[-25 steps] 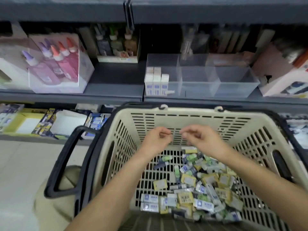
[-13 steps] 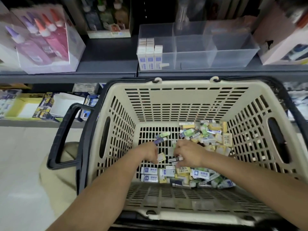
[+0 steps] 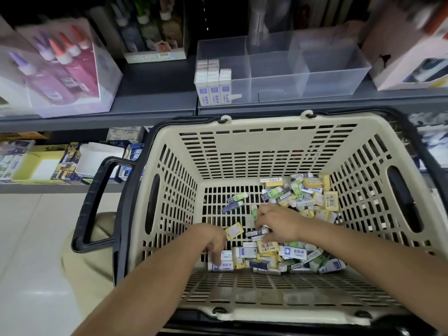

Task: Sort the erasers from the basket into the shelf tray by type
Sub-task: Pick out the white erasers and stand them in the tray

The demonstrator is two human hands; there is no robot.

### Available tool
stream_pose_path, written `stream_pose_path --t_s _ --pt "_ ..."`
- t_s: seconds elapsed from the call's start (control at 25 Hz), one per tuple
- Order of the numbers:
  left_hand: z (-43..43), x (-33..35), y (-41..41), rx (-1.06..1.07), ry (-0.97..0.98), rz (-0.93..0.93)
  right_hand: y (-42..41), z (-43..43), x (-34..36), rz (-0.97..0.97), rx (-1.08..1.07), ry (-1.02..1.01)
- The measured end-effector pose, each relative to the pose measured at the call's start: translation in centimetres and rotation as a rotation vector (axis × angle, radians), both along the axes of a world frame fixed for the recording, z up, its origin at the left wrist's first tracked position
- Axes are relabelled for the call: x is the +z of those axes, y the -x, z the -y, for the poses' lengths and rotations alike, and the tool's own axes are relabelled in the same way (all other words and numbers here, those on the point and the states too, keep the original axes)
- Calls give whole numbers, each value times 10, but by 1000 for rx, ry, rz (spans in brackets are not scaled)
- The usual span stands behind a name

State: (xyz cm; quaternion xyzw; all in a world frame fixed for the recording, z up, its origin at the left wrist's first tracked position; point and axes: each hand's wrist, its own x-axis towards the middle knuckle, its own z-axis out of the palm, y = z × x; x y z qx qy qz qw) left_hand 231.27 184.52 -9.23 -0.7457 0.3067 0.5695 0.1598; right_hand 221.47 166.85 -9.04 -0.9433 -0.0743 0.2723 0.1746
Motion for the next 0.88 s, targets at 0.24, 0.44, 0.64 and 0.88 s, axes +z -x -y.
stream_pose_path --t_s 0.24,0.44,0.64,0.88 --pt "-6 -8 4 158 -65 -75 0 -2 4 -12 -15 -6" --pt "-9 -6 -5 210 -111 -124 8 -27 -1 62 31 -50" --pt "-9 -8 4 116 -137 -96 11 -54 -14 98 133 106" --pt "-7 16 -25 578 36 -263 3 -45 -8 -17 -169 -259"
